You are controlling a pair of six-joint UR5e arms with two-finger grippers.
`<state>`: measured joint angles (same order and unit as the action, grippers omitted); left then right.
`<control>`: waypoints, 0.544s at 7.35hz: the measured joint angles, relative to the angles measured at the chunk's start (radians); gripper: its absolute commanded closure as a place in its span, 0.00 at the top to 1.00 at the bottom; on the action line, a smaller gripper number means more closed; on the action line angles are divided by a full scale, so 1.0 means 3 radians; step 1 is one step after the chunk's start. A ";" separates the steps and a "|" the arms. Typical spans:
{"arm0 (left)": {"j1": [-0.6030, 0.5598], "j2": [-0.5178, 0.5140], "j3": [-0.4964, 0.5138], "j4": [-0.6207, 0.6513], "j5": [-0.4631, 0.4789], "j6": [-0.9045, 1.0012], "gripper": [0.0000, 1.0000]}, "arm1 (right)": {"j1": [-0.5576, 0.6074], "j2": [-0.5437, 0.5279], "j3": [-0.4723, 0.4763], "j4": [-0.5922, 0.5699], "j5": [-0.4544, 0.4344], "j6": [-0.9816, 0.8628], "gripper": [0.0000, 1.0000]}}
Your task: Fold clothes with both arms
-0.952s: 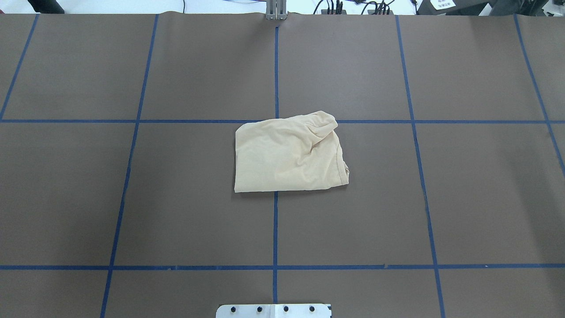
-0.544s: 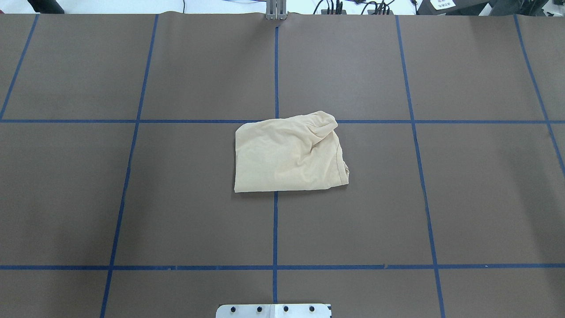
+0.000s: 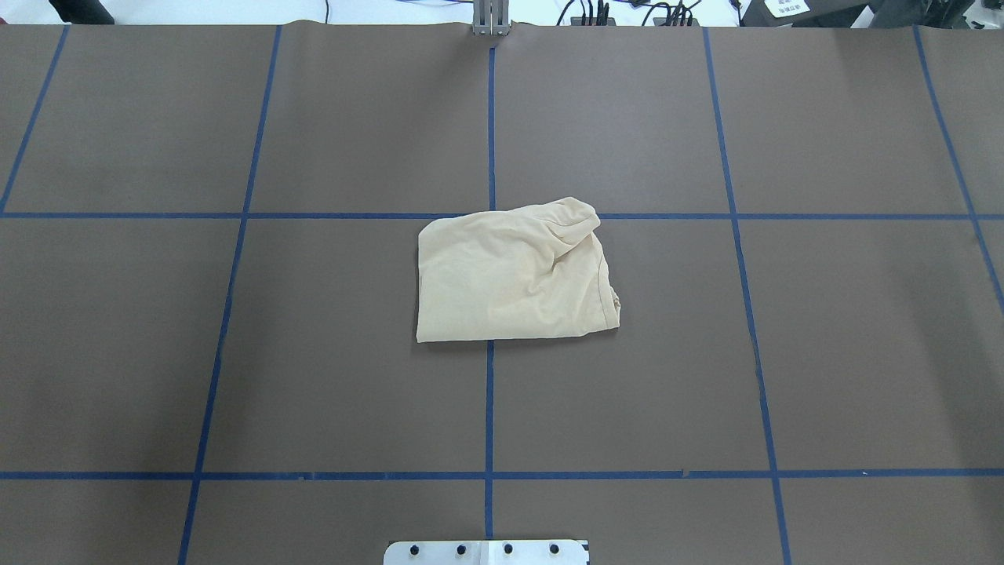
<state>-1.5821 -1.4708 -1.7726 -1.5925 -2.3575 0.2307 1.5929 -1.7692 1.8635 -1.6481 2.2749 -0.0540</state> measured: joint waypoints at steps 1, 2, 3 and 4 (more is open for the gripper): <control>-0.0001 0.0005 0.0031 0.0012 0.0021 -0.0011 1.00 | -0.0001 0.0001 0.0002 0.0001 0.0001 0.0005 1.00; -0.0002 0.0014 0.0043 0.0011 0.0052 -0.0011 1.00 | -0.0004 0.0001 0.0004 0.0002 0.0003 0.0009 1.00; -0.0003 0.0025 0.0035 0.0006 0.0080 -0.0003 1.00 | -0.0005 0.0001 0.0005 0.0002 0.0004 0.0013 1.00; -0.0003 0.0031 0.0012 0.0003 0.0102 0.0002 1.00 | -0.0006 0.0002 0.0006 0.0002 0.0005 0.0015 1.00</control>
<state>-1.5828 -1.4613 -1.7691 -1.5916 -2.3269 0.2315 1.5911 -1.7687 1.8652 -1.6475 2.2764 -0.0494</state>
